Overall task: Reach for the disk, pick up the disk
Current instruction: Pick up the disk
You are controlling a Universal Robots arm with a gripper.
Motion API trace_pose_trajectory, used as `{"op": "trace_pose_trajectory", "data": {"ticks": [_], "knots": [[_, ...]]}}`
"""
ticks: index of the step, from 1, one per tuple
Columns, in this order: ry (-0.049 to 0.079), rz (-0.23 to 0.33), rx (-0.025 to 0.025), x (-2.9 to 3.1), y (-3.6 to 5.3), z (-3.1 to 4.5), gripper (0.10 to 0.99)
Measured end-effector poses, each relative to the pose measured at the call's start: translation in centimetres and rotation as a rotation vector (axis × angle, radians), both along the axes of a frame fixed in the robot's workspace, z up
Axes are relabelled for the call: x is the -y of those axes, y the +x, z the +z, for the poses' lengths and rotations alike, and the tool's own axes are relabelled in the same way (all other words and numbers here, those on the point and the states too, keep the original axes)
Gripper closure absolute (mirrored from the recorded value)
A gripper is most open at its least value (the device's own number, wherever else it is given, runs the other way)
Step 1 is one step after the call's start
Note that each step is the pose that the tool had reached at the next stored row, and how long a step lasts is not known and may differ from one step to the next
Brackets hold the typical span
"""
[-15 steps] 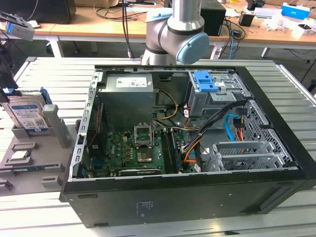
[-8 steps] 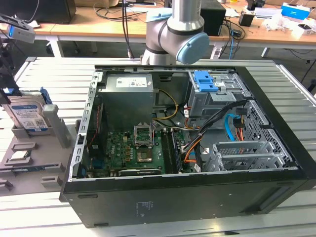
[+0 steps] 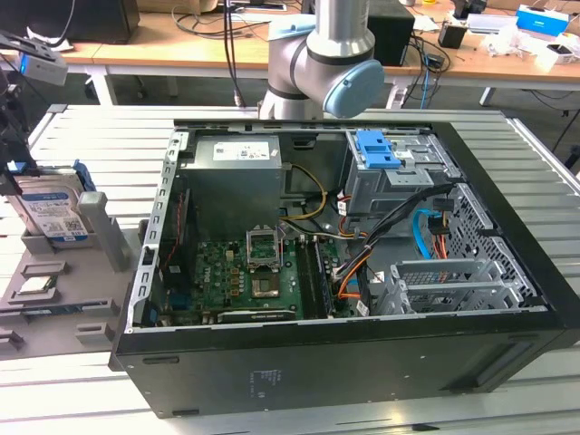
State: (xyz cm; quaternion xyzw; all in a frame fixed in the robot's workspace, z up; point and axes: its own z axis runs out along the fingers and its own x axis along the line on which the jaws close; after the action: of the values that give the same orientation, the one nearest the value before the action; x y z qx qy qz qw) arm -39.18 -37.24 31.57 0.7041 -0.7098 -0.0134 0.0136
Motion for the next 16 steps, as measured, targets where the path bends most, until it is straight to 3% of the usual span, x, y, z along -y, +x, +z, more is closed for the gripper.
{"op": "trace_pose_trajectory", "data": {"ticks": [16], "knots": [[0.0,0.0,0.0,0.0,0.0,-0.94,0.541]]}}
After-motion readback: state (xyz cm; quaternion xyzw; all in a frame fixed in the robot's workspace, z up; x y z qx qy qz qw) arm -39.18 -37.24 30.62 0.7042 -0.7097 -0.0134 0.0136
